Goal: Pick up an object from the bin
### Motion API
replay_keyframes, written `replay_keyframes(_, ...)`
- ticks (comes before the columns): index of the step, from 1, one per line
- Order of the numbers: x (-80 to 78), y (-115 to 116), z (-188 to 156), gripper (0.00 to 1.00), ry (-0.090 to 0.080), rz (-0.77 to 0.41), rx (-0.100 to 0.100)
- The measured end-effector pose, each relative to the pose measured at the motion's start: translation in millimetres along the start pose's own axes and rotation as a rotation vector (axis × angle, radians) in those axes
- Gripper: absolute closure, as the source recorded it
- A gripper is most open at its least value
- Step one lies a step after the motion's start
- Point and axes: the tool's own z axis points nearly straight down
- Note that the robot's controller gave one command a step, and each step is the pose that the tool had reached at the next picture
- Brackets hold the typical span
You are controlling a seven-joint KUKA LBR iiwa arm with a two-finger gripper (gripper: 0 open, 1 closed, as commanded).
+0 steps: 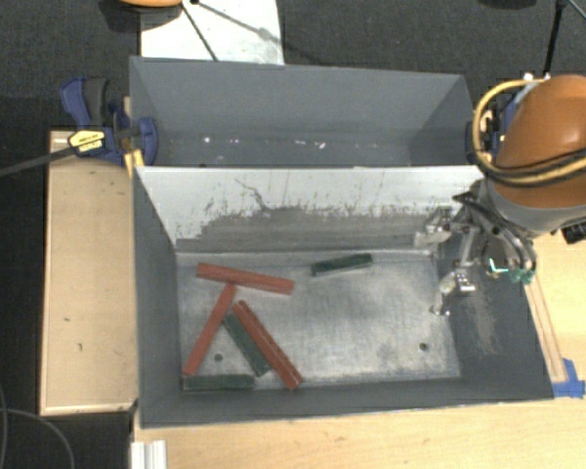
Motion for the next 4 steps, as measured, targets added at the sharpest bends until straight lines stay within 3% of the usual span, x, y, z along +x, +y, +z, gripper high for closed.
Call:
replay_keyframes(1, -1.6, 0.1, -4.0, 0.0, -0.008, -0.002, 0.001)
replay_keyframes(2, -6.0, 46.9, 22.3, 0.0, -0.01, -0.061, 0.002)
replay_keyframes(3, -22.8, 74.5, 59.8, 0.0, -0.009, 0.009, -0.001)
replay_keyframes(4, -28.3, 102.9, 79.8, 0.0, -0.004, 0.072, 0.0)
